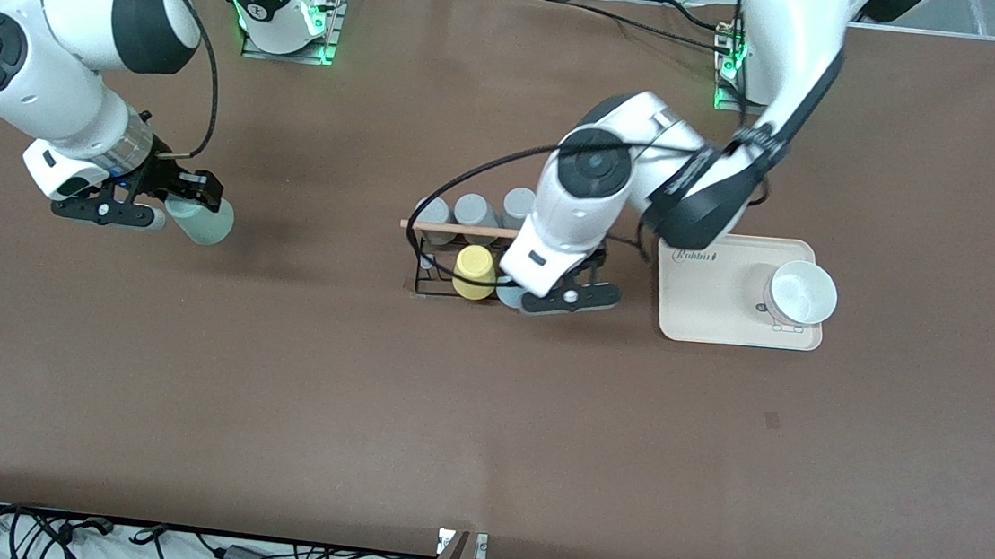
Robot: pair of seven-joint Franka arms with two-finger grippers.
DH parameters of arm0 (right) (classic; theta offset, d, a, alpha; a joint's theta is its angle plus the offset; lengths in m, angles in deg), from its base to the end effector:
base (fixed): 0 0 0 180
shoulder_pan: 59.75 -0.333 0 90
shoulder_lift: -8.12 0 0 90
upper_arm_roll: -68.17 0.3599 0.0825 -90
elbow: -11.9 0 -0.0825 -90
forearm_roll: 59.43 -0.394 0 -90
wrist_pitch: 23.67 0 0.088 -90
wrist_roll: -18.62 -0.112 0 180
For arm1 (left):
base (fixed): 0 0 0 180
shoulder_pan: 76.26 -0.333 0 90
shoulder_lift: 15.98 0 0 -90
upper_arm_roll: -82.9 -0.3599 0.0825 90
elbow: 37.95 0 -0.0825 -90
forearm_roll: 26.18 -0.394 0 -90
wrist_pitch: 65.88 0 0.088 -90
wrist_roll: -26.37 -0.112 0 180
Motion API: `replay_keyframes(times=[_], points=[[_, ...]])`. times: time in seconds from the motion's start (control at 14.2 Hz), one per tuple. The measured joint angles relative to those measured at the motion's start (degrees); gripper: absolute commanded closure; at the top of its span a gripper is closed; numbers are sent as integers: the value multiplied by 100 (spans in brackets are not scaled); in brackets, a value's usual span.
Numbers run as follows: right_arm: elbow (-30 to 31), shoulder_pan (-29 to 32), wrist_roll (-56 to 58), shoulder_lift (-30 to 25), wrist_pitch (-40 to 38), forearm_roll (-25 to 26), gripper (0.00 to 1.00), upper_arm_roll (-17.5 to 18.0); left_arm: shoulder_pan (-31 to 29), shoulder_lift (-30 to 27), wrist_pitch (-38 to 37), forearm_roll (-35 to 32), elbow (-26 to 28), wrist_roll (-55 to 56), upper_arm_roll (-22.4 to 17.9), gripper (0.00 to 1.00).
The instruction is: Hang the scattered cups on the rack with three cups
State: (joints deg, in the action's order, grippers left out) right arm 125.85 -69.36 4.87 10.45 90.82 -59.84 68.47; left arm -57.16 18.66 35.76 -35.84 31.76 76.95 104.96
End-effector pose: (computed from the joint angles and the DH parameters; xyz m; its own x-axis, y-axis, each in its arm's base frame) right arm 0.5627 0.0988 0.4741 0.9970 -0.0700 -0.0319 -0.0700 -0.9975 0.0010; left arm 0.6249 -0.4226 0.4696 0.9809 0.1896 -0.0436 0.1908 -0.9813 0.0262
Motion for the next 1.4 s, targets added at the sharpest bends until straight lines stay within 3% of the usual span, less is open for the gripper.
replay_keyframes(times=[0.28,0.42,0.77,1.12,1.26,1.4], points=[[-390,-129,-1266,81,1,-126,73,687,-913,-854,-1708,-27,20,-1287,-9,0],[-674,-282,-1832,216,6,-177,73,960,-1422,-1045,-2085,-30,39,-2057,-10,0],[-1224,-863,-2442,816,548,-162,73,1143,-2518,-1602,-2861,1,45,-3981,3,0],[-1281,-1333,-2471,1401,805,188,73,1150,-3070,-1807,-2486,328,357,-4881,-80,0],[-1296,-1478,-2478,1536,914,232,72,1150,-2735,-2176,-1888,456,985,-5116,-568,0],[-1301,-1516,-2479,1576,974,316,73,1148,-2058,-2888,-1158,577,1972,-5143,-1245,0]])
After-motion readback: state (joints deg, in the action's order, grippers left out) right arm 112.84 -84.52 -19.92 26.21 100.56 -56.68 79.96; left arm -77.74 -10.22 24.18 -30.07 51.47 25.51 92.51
